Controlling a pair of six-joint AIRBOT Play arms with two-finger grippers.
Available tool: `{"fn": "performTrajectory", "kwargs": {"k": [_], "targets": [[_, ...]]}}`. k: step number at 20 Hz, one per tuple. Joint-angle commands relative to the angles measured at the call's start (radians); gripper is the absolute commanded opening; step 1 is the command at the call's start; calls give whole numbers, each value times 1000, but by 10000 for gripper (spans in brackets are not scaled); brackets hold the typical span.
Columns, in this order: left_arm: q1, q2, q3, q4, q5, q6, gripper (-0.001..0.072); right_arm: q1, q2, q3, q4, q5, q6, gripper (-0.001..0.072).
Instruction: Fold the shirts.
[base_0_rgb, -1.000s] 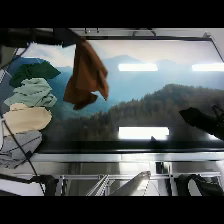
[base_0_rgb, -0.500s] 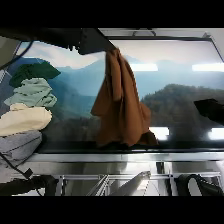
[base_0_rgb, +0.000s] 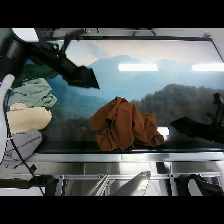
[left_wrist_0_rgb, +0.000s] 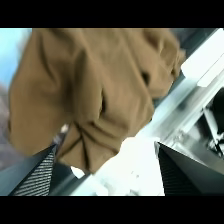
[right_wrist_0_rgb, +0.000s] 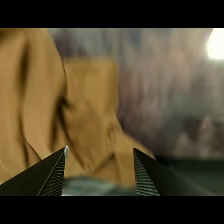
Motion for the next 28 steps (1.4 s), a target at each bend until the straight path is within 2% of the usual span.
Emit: {"fn": "performTrajectory", "kwargs": {"k": [1,4,7,11,15,16,17,18,19,20,21,25,28], "targets": [[-29,26,-306,12,54,30,718,47,-51,-151,16,-94,-8,457],[-114,29,-516,-80,232,91,718,50,-163,-167,25,-157,-60,457],[-183,-15,-576,-136,352,117,702,50,-305,-167,83,-201,-158,457],[-257,-118,-575,-180,388,129,701,67,-477,-166,248,-203,-332,456],[-288,-161,-576,-181,403,129,700,111,-559,-163,334,-204,-400,454],[-288,-160,-573,-184,412,129,700,111,-562,-163,358,-204,-418,347],[-288,-160,-561,-184,413,129,698,110,-562,-161,370,-203,-433,197],[-288,-159,-540,-189,407,131,556,109,-562,-155,372,-193,-442,105],[-288,-159,-510,-219,385,164,289,108,-561,-147,372,-175,-457,17],[-287,-156,-480,-265,357,203,93,108,-561,-135,370,-154,-457,22],[-281,-145,-446,-310,330,222,9,108,-559,-120,370,-135,-467,22],[-257,-93,-337,-332,211,209,10,108,-524,-38,332,-89,-446,21],[-215,-45,-322,-350,130,194,18,105,-446,72,330,37,-424,21]]}}
